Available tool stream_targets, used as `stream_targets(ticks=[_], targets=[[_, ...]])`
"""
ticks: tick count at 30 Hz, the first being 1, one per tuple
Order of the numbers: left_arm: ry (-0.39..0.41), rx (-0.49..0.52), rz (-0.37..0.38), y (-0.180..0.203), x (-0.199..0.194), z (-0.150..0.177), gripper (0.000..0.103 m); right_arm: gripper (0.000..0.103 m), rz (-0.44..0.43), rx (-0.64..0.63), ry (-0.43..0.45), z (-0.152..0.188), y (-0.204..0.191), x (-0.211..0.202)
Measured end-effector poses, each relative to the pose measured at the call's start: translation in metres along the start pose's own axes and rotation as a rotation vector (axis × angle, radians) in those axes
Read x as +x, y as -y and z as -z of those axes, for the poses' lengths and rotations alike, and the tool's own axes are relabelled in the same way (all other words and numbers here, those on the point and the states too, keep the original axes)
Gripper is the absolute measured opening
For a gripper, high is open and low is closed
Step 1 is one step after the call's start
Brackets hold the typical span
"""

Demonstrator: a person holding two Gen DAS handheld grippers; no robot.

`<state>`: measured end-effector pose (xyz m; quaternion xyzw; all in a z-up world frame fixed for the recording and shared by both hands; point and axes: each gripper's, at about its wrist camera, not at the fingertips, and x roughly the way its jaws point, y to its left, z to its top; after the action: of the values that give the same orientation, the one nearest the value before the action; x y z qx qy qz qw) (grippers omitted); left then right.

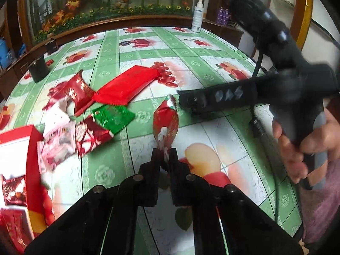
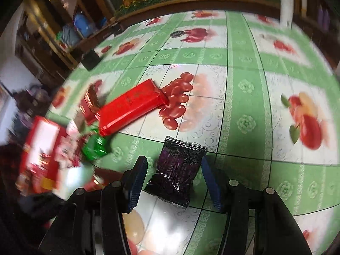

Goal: Organize snacks
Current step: 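Reach the right gripper to the dark purple packet and grasp it, then grasp the red flower-print packet with the left gripper while the right holds the purple packet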

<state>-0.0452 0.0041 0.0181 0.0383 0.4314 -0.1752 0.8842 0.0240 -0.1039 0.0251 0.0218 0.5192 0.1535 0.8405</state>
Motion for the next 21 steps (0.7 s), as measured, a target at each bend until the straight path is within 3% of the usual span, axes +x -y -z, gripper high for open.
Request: stream_targets(ticks=[3,4,7,12,13,15,16,17,21], targets=[[0.005,-0.017,0.009,-0.003,0.0,0.001,0.005,0.048,0.171,-0.117,0.039,0.008,-0.022,0.005],[0.007,-0.021,0.011,-0.003,-0.001,0.001,0.004,0.04,0.169,-0.124,0.045,0.009,-0.024,0.005],[0.006,-0.034,0.028,-0.006,0.0,-0.001,0.004,0.03,0.141,-0.075,0.049,0.006,-0.013,0.002],[-0.014,-0.013,-0.01,-0.002,0.007,-0.001,0.006,0.03,0.116,-0.033,0.047,0.003,-0.001,-0.002],[-0.007,-0.003,-0.013,-0.001,0.007,0.0,0.01,0.03,0.116,-0.035,0.046,0.002,-0.001,-0.002],[-0.008,0.017,-0.031,0.002,0.007,0.0,0.029,0.03,0.129,-0.062,0.043,0.004,-0.004,-0.001],[-0.003,0.021,-0.046,0.003,0.007,0.0,0.045,0.03,0.135,-0.07,0.043,0.004,-0.006,0.0],[0.006,0.021,-0.054,0.003,0.006,0.0,0.053,0.03,0.14,-0.075,0.043,0.004,-0.007,0.0],[0.019,0.023,-0.065,0.0,0.007,-0.009,0.053,0.031,0.146,-0.085,0.044,0.005,-0.008,0.0]])
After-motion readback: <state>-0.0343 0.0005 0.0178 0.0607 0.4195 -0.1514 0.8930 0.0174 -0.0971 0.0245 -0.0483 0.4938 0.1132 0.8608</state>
